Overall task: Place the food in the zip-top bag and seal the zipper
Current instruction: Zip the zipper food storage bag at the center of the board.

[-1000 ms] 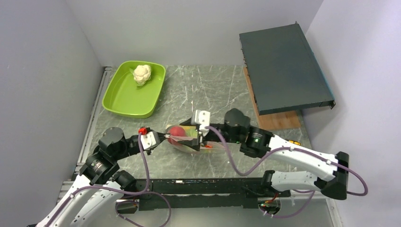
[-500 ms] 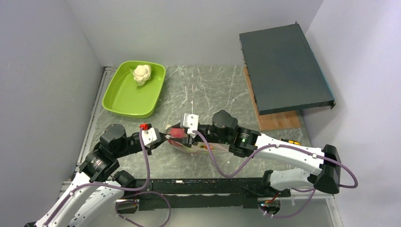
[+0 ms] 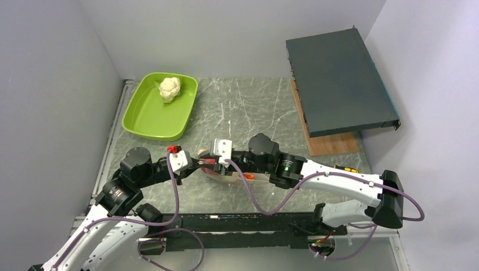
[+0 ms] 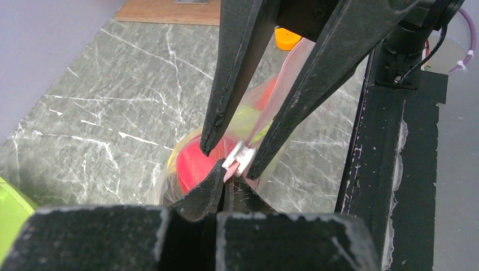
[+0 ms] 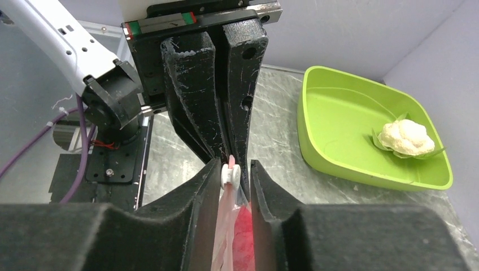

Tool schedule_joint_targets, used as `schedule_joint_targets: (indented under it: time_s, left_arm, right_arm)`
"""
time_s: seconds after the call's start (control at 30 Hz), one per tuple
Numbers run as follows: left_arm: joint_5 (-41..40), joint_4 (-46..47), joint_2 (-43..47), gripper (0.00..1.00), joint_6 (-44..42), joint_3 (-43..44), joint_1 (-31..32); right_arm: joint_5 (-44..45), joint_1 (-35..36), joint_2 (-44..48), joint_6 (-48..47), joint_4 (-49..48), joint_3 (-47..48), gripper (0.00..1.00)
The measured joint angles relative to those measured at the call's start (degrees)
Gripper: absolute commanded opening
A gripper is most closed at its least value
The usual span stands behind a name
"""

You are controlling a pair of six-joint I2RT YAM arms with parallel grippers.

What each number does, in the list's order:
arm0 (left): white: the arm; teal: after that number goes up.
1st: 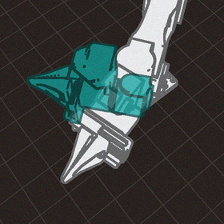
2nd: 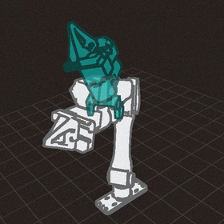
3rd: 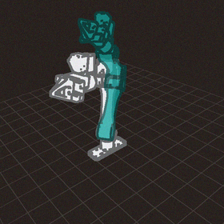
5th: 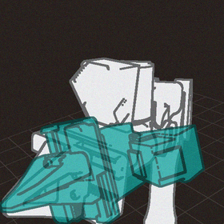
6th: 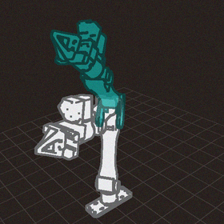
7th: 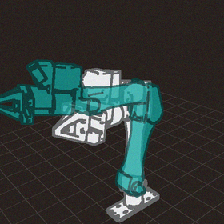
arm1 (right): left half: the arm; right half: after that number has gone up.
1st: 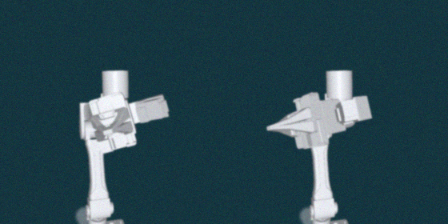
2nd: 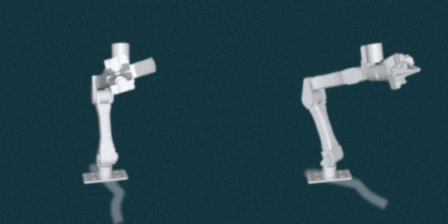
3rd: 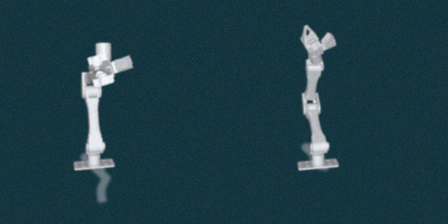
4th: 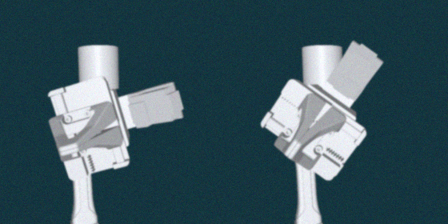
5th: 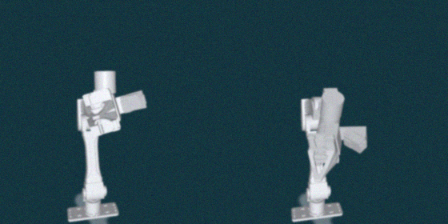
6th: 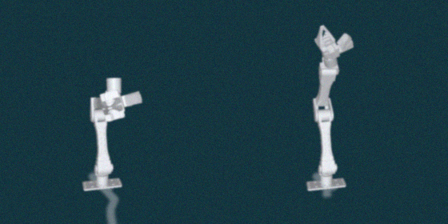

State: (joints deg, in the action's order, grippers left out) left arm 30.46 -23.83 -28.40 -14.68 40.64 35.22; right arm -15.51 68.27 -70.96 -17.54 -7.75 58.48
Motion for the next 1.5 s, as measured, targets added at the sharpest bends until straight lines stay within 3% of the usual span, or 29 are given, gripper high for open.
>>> schedule_joint_targets:
  time_s: [0.2, 0.3, 0.37, 0.67, 0.93, 1.0, 1.1, 1.5]
  left_arm:
    - [0.13, 0.0, 0.02, 0.0, 0.63, 0.0, 0.0]
    - [0.09, 0.0, 0.07, 0.0, 0.76, 0.0, 0.0]
    - [0.09, -0.02, 0.07, 0.0, 0.85, 0.0, -0.07]
    - [-0.2, -0.02, 0.55, 0.0, 1.92, 0.0, -0.11]
    - [-0.24, -0.02, 0.55, 0.0, 2.16, 0.02, -0.15]
    - [-0.26, -0.07, 0.52, 0.0, 2.19, 0.11, -0.15]
    - [-0.44, -0.04, 0.42, 0.0, 2.23, 0.24, -0.17]
    - [-5.51, -0.55, 1.86, 0.0, 8.24, 0.52, 0.0]
  right_arm:
    - [1.14, 0.33, -0.5, -0.37, -0.07, 0.15, 0.22]
    - [1.46, 0.39, -0.57, -0.46, -0.07, 0.17, 0.08]
    - [1.62, 0.44, -0.57, -0.48, -0.07, 0.17, 0.05]
    - [2.01, 0.61, -0.57, -0.46, -0.31, 0.17, 0.2]
    - [2.82, 0.61, -0.57, -0.52, -0.31, -0.04, 0.23]
    - [2.89, 0.61, -0.57, -0.52, -0.33, -0.04, 0.2]
    - [2.89, 0.68, -0.57, -0.61, -0.42, -0.04, 0.0]
    - [4.52, 0.66, 0.96, -2.05, -6.08, -4.76, 0.0]
